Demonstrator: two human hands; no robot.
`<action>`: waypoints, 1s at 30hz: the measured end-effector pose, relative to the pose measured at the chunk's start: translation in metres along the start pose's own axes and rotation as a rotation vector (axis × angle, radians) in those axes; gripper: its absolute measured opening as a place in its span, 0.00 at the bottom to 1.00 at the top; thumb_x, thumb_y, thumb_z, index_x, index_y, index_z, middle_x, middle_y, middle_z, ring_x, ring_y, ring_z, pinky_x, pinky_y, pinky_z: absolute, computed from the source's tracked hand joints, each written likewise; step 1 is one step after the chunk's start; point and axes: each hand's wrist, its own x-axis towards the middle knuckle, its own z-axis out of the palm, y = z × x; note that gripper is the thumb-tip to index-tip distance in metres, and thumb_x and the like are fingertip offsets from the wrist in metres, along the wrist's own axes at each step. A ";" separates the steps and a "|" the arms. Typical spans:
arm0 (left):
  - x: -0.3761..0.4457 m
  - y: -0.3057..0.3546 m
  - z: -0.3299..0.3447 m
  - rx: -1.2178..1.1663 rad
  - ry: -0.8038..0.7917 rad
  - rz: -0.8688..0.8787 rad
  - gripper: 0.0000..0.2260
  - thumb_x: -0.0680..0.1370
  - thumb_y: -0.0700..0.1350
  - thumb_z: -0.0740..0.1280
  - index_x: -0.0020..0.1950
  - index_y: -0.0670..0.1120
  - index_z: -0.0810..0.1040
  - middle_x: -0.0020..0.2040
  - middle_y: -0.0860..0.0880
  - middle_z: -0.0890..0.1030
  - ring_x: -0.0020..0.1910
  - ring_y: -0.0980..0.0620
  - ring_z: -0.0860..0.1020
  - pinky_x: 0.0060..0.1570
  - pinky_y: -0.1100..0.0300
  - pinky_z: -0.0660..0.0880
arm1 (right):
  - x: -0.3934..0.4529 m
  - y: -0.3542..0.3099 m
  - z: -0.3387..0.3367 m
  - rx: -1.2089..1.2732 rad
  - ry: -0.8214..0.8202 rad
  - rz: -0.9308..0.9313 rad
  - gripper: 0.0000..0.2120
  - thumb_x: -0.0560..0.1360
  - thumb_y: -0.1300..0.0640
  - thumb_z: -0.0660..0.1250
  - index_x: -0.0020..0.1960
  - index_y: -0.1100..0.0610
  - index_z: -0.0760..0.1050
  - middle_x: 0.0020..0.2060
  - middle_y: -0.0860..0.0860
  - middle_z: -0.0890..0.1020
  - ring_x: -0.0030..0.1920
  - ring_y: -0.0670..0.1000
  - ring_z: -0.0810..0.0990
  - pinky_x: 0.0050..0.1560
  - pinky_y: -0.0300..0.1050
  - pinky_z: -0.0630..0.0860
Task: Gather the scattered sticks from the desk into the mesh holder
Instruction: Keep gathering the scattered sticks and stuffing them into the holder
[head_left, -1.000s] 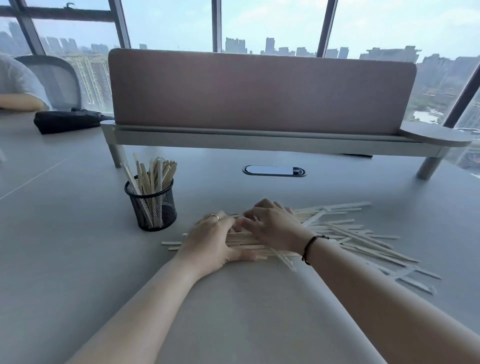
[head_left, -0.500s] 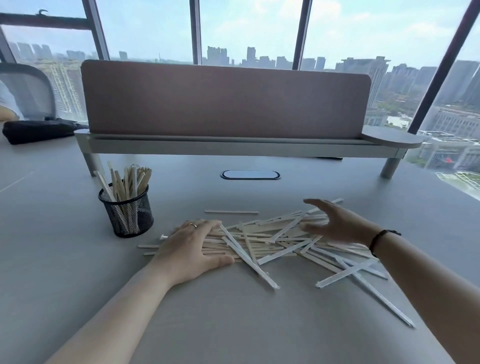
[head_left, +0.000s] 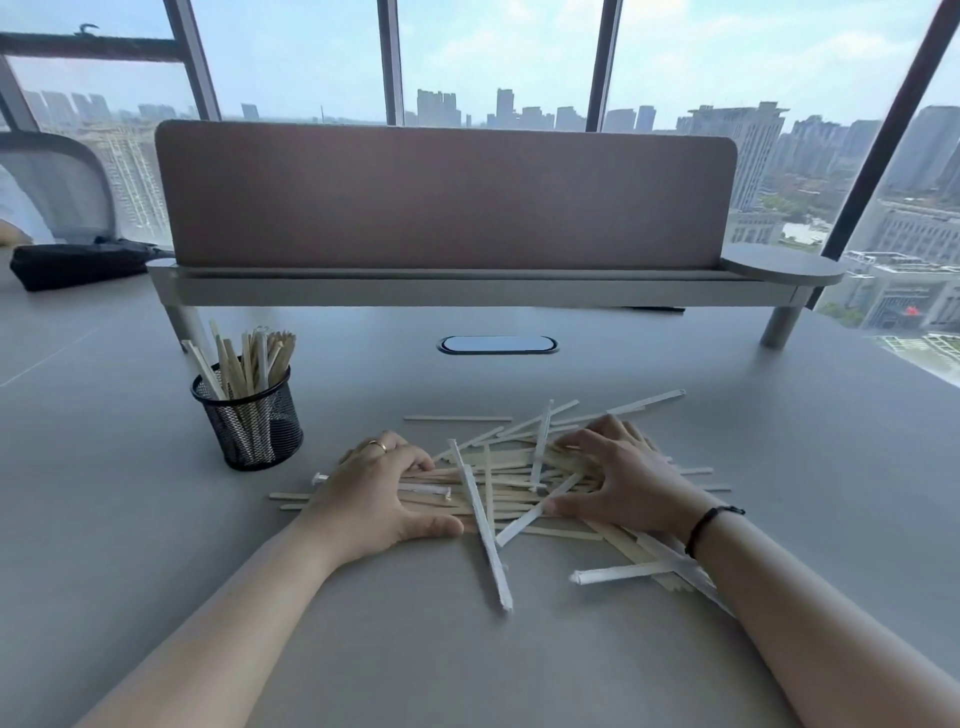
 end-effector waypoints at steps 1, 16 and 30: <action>0.000 0.001 0.000 0.003 0.001 0.000 0.40 0.53 0.82 0.66 0.57 0.60 0.77 0.55 0.59 0.74 0.61 0.56 0.72 0.64 0.55 0.69 | -0.001 -0.003 0.002 0.014 0.004 -0.009 0.45 0.54 0.16 0.61 0.65 0.37 0.70 0.58 0.42 0.67 0.65 0.48 0.65 0.65 0.44 0.61; 0.003 0.006 -0.001 0.046 -0.011 0.042 0.35 0.54 0.80 0.68 0.48 0.57 0.73 0.52 0.58 0.73 0.54 0.57 0.72 0.55 0.59 0.69 | 0.001 -0.039 0.010 -0.074 -0.167 -0.278 0.53 0.55 0.16 0.59 0.76 0.31 0.53 0.80 0.39 0.46 0.79 0.46 0.42 0.78 0.58 0.41; 0.002 -0.002 0.004 0.089 0.051 0.186 0.25 0.65 0.76 0.63 0.39 0.54 0.70 0.45 0.56 0.73 0.46 0.54 0.73 0.46 0.56 0.69 | 0.000 -0.058 0.029 -0.074 0.113 -0.384 0.29 0.66 0.22 0.59 0.46 0.48 0.67 0.49 0.46 0.72 0.52 0.51 0.71 0.55 0.48 0.70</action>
